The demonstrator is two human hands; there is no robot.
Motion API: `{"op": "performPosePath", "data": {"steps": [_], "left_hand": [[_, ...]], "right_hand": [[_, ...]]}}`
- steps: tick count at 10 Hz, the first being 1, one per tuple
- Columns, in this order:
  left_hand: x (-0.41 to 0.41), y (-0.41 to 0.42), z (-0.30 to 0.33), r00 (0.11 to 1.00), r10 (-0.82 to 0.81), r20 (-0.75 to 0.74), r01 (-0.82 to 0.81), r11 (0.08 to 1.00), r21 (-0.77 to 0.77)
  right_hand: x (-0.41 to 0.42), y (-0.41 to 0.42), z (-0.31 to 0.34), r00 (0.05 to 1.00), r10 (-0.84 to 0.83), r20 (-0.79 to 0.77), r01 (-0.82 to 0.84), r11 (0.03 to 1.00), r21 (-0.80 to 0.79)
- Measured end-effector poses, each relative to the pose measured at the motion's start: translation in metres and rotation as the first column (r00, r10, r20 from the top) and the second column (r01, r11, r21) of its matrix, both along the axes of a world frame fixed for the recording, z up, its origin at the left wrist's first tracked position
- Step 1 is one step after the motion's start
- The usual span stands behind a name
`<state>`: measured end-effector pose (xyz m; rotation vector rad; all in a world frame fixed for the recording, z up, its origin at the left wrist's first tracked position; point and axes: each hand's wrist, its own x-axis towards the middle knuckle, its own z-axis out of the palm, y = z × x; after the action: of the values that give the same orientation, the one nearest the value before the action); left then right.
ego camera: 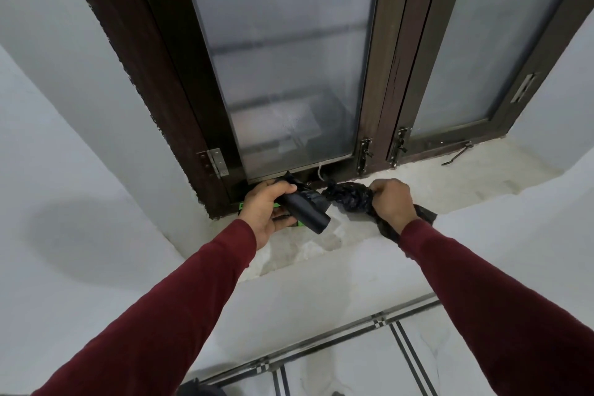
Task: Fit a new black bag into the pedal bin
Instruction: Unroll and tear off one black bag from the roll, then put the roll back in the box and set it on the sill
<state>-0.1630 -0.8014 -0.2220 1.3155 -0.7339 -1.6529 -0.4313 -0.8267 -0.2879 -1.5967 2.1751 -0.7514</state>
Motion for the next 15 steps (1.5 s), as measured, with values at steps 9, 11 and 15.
{"op": "performPosePath", "data": {"steps": [9,11,15], "left_hand": [[-0.006,-0.003,-0.003,0.993,0.071,-0.099,-0.068,0.997,0.028],[-0.006,-0.007,0.003,0.990,-0.008,-0.142,0.005,1.000,-0.023],[0.001,-0.007,0.011,1.000,0.028,-0.008,-0.029,0.990,-0.137]], "right_hand": [[0.022,0.015,0.035,0.863,0.107,0.494,0.040,0.960,-0.277],[0.052,0.015,0.054,0.529,0.201,0.824,-0.212,0.972,-0.101],[0.049,0.014,0.069,0.481,0.187,0.856,-0.326,0.945,-0.023]]}}
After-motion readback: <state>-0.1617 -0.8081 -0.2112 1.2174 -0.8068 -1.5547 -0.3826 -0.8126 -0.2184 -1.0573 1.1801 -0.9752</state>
